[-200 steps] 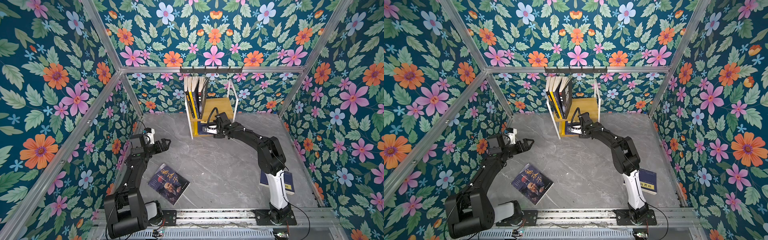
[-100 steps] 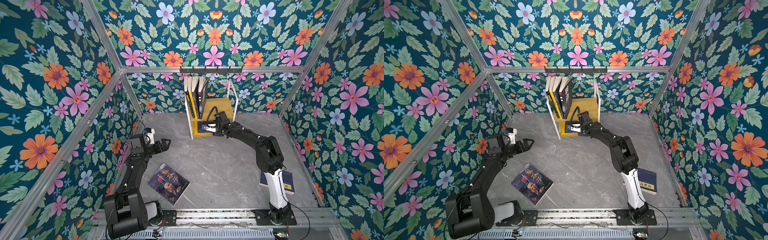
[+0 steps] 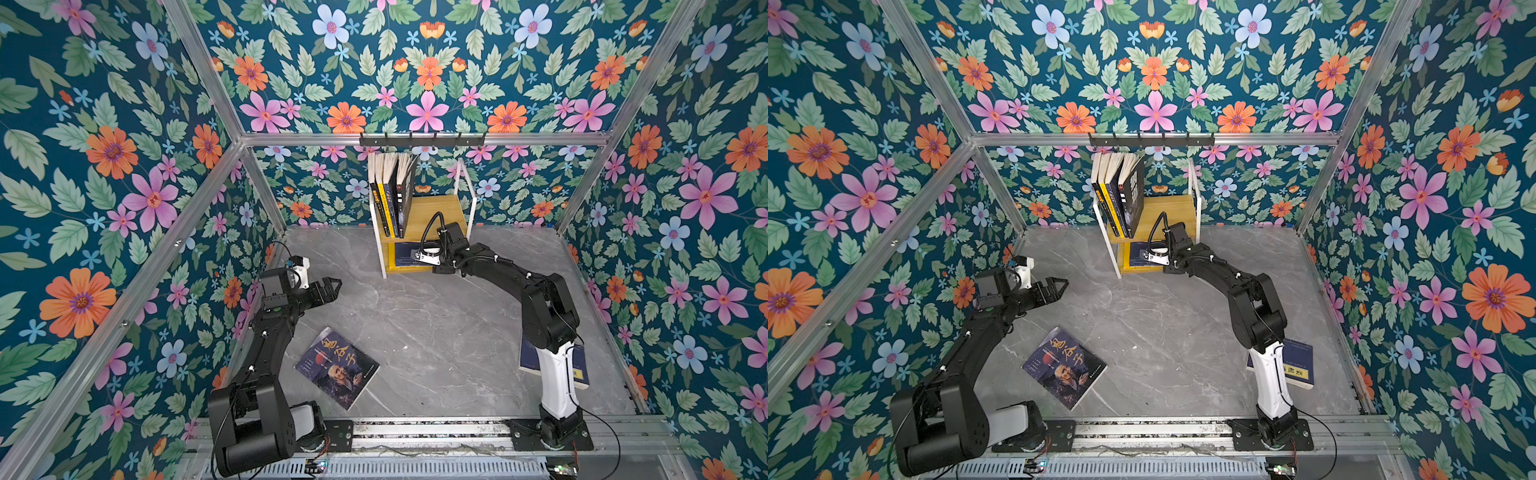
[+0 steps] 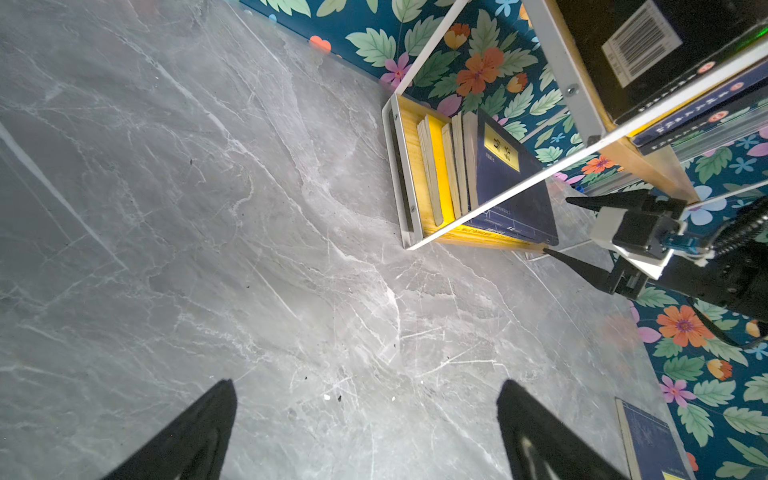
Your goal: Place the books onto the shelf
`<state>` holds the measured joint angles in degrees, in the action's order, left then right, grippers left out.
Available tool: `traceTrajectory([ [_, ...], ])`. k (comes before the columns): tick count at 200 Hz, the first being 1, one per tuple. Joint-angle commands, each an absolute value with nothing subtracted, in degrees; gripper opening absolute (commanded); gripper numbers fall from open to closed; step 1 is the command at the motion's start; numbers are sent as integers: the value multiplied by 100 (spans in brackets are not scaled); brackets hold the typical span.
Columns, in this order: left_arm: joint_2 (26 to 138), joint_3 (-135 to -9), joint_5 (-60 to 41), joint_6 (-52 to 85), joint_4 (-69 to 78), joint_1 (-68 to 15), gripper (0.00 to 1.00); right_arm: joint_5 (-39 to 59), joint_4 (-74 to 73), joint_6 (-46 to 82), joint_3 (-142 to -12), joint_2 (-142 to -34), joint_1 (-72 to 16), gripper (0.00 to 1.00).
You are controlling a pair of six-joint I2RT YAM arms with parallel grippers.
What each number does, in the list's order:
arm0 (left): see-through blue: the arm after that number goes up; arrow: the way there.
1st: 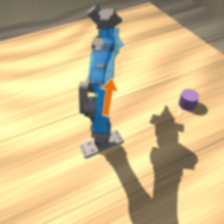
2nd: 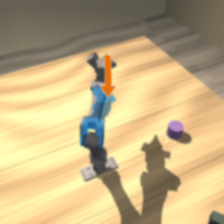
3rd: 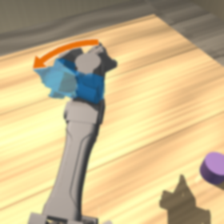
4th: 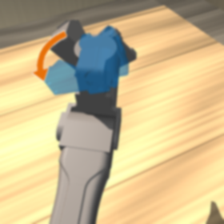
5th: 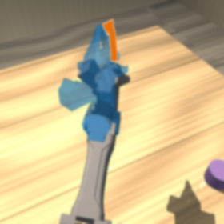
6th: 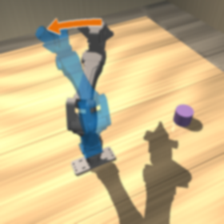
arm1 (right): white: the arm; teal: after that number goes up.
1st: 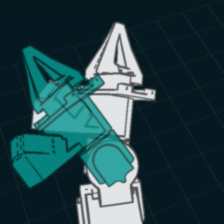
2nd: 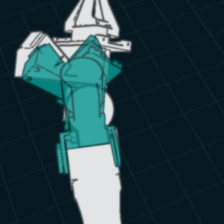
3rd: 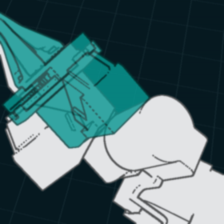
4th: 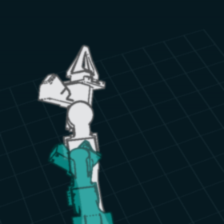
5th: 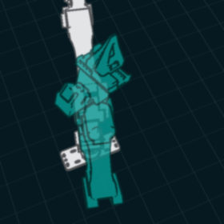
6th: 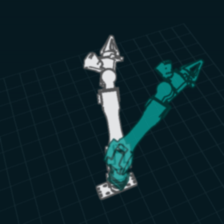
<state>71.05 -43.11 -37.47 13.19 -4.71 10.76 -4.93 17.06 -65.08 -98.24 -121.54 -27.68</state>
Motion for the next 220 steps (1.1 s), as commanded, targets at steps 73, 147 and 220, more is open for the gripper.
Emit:
traceTrajectory([
  [73,7102,-4325,-3713,1322,-347,1143,100,-606,1593,-6382,-10186,-12488,-2707,60],
  [147,7129,-4329,-3735,1234,-331,1204,100,-498,1615,-6312,-10277,-12503,-2715,56],
  [220,7103,-5625,-3194,-1899,-2772,1043,100,-40,2459,-5140,-9453,-11305,-3336,68],
])
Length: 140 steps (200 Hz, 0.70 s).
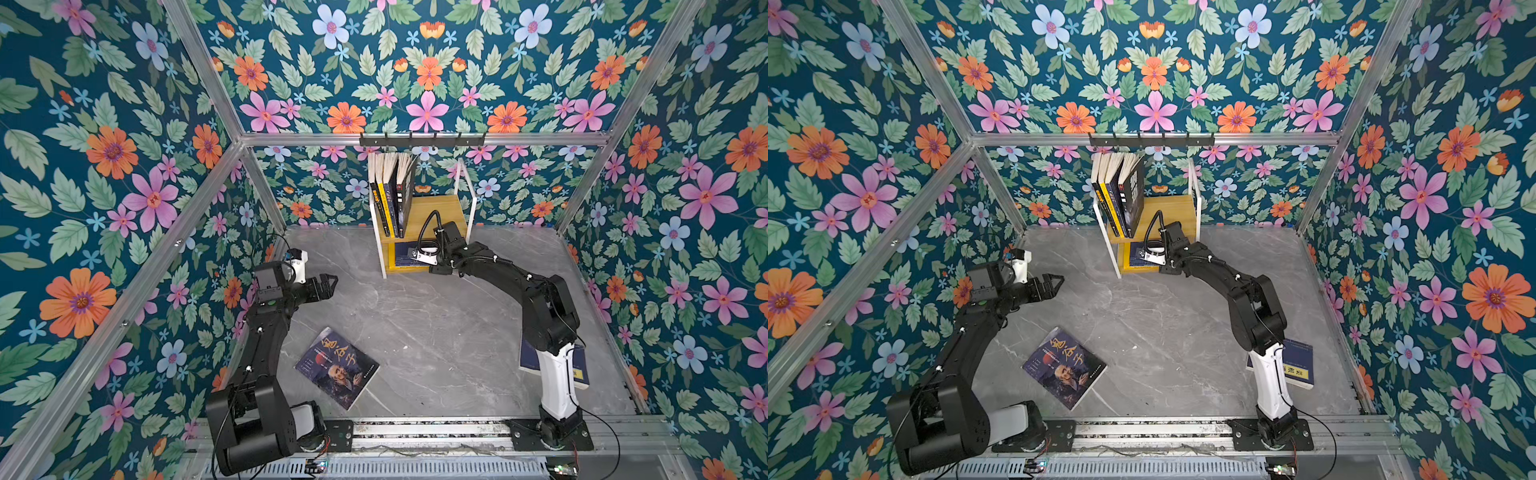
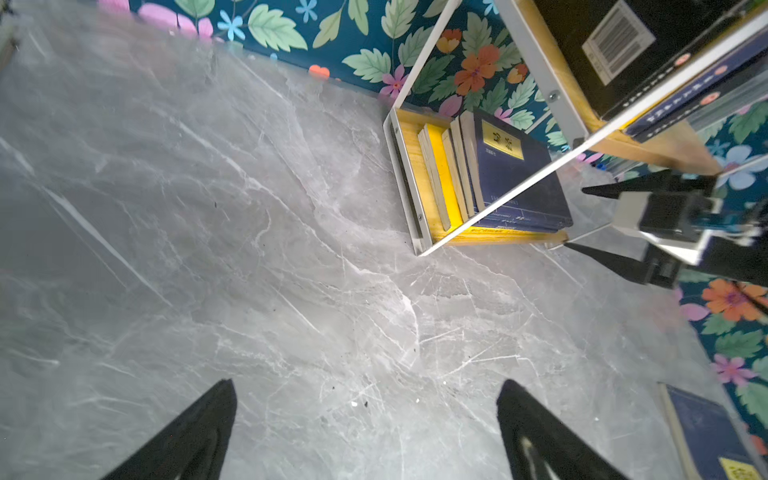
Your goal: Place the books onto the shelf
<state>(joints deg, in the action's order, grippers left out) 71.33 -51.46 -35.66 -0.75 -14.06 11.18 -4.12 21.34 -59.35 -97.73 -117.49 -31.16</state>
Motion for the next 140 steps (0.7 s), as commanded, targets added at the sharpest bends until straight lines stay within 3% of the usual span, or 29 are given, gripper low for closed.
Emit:
traceTrajectory([
  [1,7102,-5651,-3179,-1956,-2832,1036,100,-33,2469,-5110,-9433,-11291,-3347,68],
  [54,6839,-6331,-2011,-5628,-6072,944,100,569,2145,-3032,-8087,-10158,-4135,75],
  [140,6128,-4434,328,-6526,-6311,389,100,795,912,468,-7570,-10349,-5289,76],
])
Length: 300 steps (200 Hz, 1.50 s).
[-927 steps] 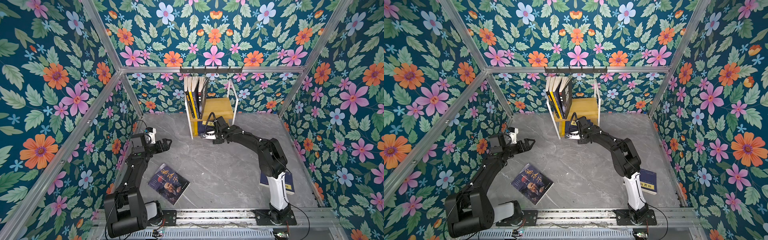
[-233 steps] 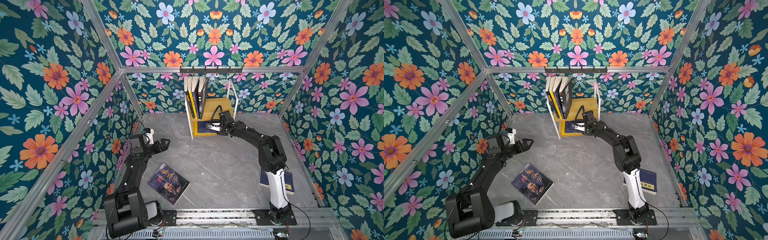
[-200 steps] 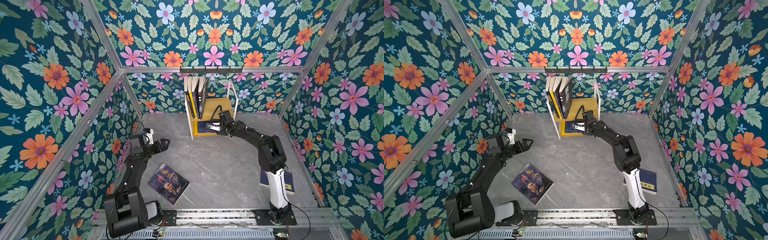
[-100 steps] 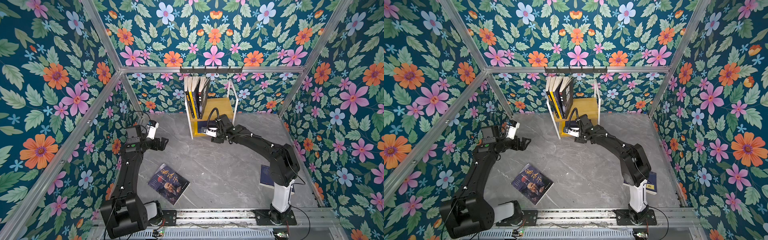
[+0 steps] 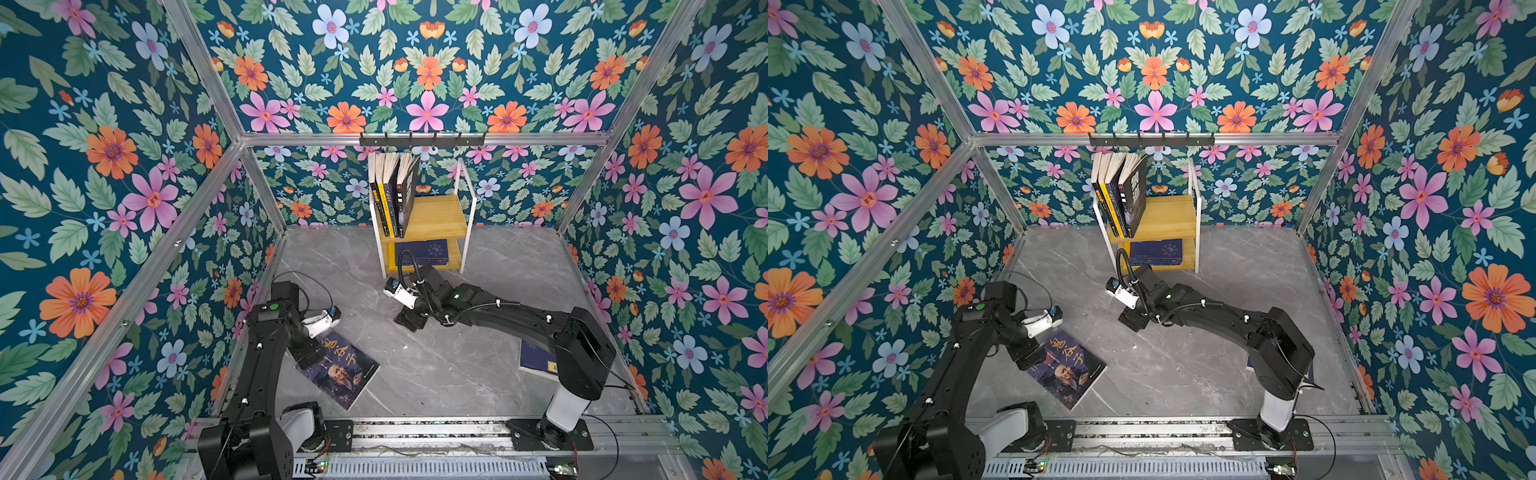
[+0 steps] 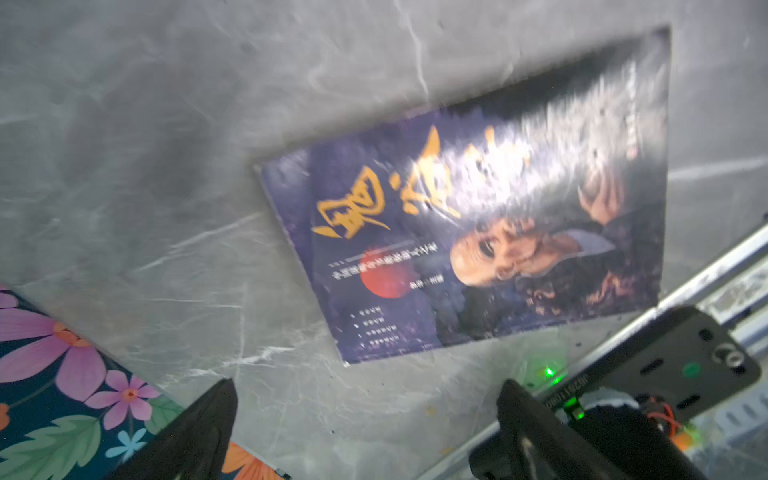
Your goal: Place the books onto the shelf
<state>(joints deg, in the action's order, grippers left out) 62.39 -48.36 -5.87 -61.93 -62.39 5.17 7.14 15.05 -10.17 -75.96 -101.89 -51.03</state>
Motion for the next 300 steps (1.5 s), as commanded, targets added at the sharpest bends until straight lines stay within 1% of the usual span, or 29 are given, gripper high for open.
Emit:
traceTrajectory([
  [1,6127,-4414,353,-6528,-6302,379,100,802,896,498,-7573,-10364,-5299,76],
  [19,6088,-4084,468,-6519,-5989,262,100,848,782,945,-7717,-10657,-5489,75],
  [43,6114,-3742,211,-6222,-5244,123,100,763,1164,1228,-8239,-11170,-5689,74],
  [74,6214,-3233,198,-6299,-4419,-130,100,965,1546,1629,-8690,-11618,-5695,73],
  [107,6465,-2997,81,-6365,-3369,-294,100,1160,1616,1779,-8763,-11835,-5694,73],
  [136,6919,-3129,-173,-6171,-2574,-805,100,1277,1372,2213,-8424,-11712,-5486,73],
  [163,7626,-3529,-463,-5949,-1832,-1041,100,1503,1125,2825,-7952,-11418,-5110,71],
  [193,8048,-3901,-798,-5909,-1121,-1263,100,1479,918,2961,-7484,-11055,-4943,71],
  [207,8068,-4121,-909,-5918,-1137,-1308,100,1402,984,2970,-7393,-10946,-4922,71],
  [220,8010,-4373,-1024,-5894,-1444,-1305,100,1337,922,3020,-7278,-10856,-4888,71],
  [249,7554,-4798,-1079,-5417,-1979,-1302,100,1423,916,3076,-7296,-10873,-4834,71],
  [267,7192,-5007,-1140,-4642,-2308,-1243,100,1639,869,3067,-7416,-10974,-4834,71],
  [281,6925,-5112,-1542,-3972,-2532,-986,100,1701,885,3046,-7557,-11088,-4834,71],
  [300,6640,-5133,-1656,-2583,-2498,-599,100,1739,1041,2908,-7858,-11258,-4835,71],
])
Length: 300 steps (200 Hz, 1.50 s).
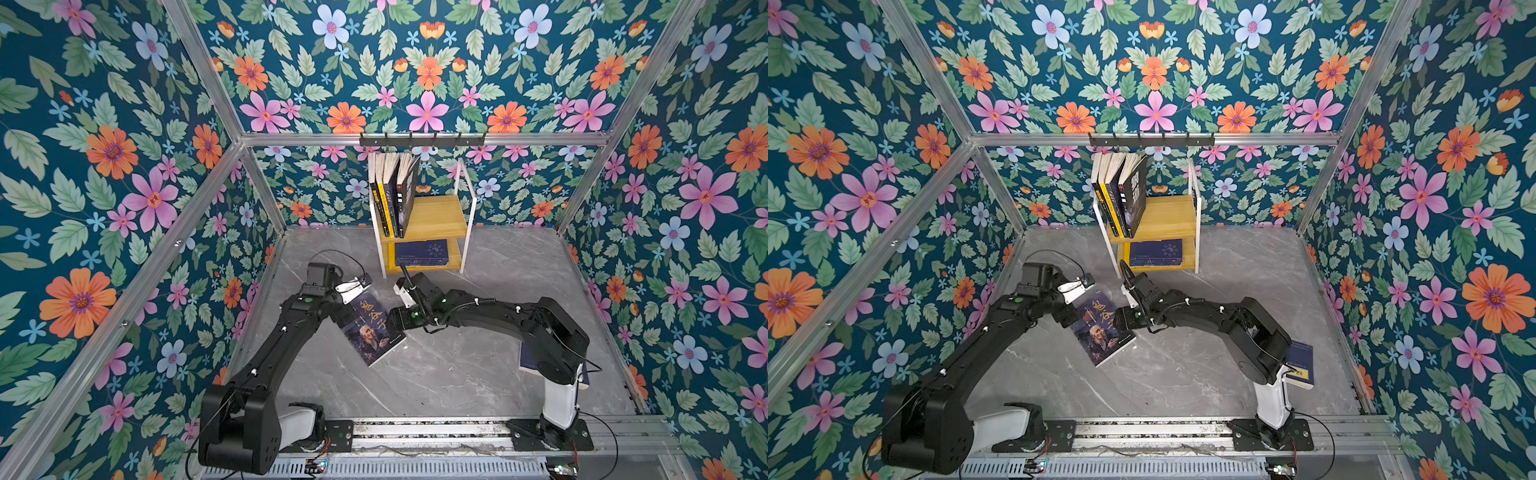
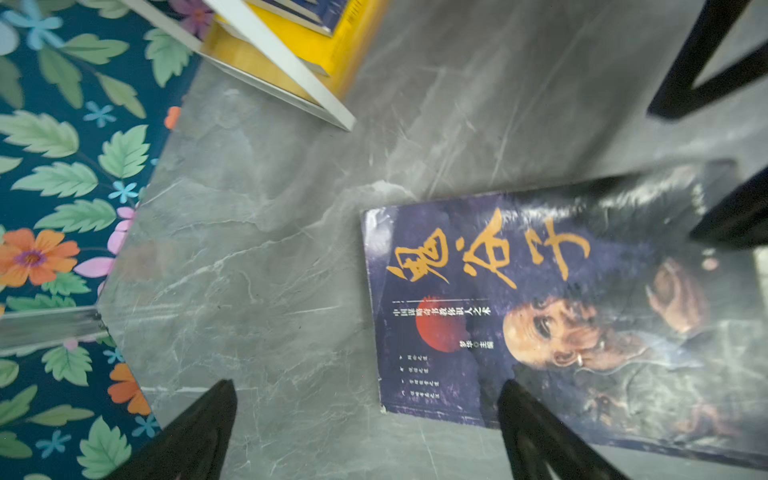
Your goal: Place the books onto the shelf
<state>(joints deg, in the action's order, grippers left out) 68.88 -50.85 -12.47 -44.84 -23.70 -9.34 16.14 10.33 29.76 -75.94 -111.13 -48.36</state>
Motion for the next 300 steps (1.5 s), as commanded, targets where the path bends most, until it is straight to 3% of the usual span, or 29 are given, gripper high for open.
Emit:
traceTrajectory([
  [1,6629,-5128,-1672,-2509,-2497,-572,100,1740,1057,2895,-7879,-11272,-4834,71],
  [55,6238,-4329,-3026,1671,-2234,746,100,1664,1801,2557,-9144,-11897,-4781,71],
  [115,6455,-2975,-3538,3348,-855,1118,91,1608,2331,2712,-9690,-12358,-4689,71],
  [173,7402,-2584,-3824,4108,-239,1112,89,1856,2025,3291,-9197,-12366,-4597,71],
  [227,8320,-2725,-3928,4395,0,822,80,2770,1372,4101,-9161,-12714,-4601,67],
  [300,8724,-3011,-4078,4522,35,317,66,4228,404,4910,-9369,-12490,-4453,52],
])
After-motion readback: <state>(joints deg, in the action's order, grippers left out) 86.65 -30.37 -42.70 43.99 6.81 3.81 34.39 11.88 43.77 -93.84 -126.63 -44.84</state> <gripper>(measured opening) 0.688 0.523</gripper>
